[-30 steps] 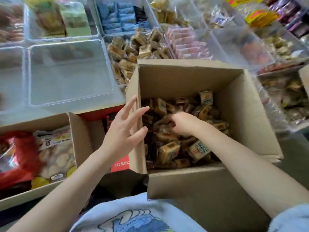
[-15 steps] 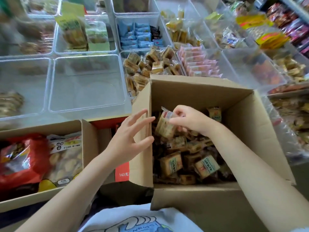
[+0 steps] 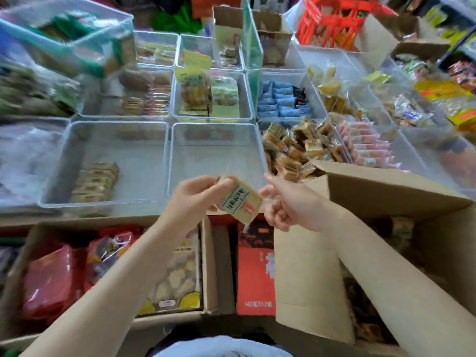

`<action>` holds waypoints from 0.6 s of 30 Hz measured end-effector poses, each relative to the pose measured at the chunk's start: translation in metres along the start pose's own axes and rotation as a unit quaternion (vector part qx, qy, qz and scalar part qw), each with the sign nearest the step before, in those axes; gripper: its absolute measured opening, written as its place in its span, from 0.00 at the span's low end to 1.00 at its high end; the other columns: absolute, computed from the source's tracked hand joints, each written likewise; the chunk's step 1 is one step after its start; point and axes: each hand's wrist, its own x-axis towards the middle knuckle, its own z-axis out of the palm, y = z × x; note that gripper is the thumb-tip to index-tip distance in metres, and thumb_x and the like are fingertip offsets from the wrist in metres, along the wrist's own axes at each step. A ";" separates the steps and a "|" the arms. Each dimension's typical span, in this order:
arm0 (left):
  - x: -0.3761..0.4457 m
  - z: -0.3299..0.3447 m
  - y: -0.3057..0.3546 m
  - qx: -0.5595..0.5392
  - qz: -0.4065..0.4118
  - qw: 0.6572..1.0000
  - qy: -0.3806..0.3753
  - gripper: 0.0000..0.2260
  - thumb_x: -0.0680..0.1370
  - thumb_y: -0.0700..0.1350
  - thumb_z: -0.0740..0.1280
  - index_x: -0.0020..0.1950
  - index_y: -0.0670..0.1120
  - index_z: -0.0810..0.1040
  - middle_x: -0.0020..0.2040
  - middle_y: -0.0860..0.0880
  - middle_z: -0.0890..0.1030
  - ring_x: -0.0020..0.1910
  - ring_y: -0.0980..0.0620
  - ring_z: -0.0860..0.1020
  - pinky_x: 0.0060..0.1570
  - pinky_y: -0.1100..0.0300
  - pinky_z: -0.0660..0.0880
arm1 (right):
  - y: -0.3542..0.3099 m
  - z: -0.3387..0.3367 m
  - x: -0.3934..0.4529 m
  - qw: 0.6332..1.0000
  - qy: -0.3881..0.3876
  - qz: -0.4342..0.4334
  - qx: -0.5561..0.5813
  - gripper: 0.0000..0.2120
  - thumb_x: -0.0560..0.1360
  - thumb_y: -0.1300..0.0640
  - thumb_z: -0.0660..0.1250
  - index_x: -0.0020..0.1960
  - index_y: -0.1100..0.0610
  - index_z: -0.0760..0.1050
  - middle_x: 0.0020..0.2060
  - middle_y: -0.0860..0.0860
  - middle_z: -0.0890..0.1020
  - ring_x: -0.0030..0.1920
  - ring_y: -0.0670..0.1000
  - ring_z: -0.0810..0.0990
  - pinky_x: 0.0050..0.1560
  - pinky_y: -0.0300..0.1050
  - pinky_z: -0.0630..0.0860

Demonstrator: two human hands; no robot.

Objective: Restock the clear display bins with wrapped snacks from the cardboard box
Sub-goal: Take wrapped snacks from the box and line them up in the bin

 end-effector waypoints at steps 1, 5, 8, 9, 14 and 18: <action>0.003 -0.022 -0.008 -0.027 -0.049 0.998 0.002 0.09 0.76 0.53 0.73 0.45 0.47 0.84 0.37 0.51 0.85 0.35 0.58 0.81 0.39 0.62 0.76 | -0.007 0.016 0.012 1.000 0.006 -0.014 -0.005 0.22 0.84 0.41 0.53 0.56 0.58 0.73 0.31 0.58 0.77 0.25 0.53 0.71 0.26 0.41 0.68; 0.013 -0.101 -0.038 -0.063 -0.134 0.988 0.029 0.24 0.70 0.60 0.75 0.51 0.40 0.84 0.44 0.44 0.86 0.40 0.51 0.83 0.42 0.57 0.77 | -0.034 0.086 0.059 0.997 -0.037 -0.067 0.016 0.17 0.83 0.46 0.59 0.54 0.60 0.77 0.39 0.56 0.81 0.33 0.55 0.78 0.31 0.43 0.74; 0.021 -0.151 -0.061 -0.062 -0.157 0.985 0.048 0.20 0.75 0.57 0.73 0.50 0.40 0.84 0.42 0.45 0.86 0.38 0.53 0.82 0.40 0.59 0.77 | -0.054 0.136 0.096 0.991 -0.087 -0.085 -0.048 0.13 0.82 0.52 0.63 0.57 0.62 0.77 0.41 0.53 0.84 0.37 0.52 0.80 0.36 0.43 0.77; 0.025 -0.166 -0.069 -0.050 -0.163 0.984 0.055 0.17 0.77 0.57 0.72 0.49 0.42 0.84 0.41 0.47 0.86 0.38 0.55 0.82 0.40 0.60 0.78 | -0.060 0.153 0.108 0.989 -0.090 -0.090 -0.075 0.12 0.81 0.55 0.65 0.59 0.63 0.77 0.42 0.54 0.84 0.37 0.51 0.80 0.36 0.43 0.78; 0.046 -0.259 -0.134 0.093 -0.141 0.965 0.200 0.20 0.77 0.60 0.66 0.60 0.47 0.82 0.59 0.48 0.83 0.57 0.50 0.81 0.58 0.53 0.75 | -0.091 0.210 0.178 0.977 -0.003 -0.119 -0.175 0.12 0.78 0.61 0.71 0.59 0.63 0.75 0.45 0.58 0.83 0.36 0.52 0.81 0.39 0.45 0.80; 0.051 -0.320 -0.189 0.402 -0.121 0.884 0.205 0.29 0.81 0.55 0.65 0.78 0.42 0.65 0.78 0.42 0.65 0.78 0.44 0.61 0.76 0.48 0.58 | -0.119 0.229 0.246 0.923 0.101 -0.180 -0.325 0.13 0.73 0.56 0.74 0.55 0.52 0.76 0.47 0.50 0.79 0.45 0.53 0.80 0.50 0.54 0.81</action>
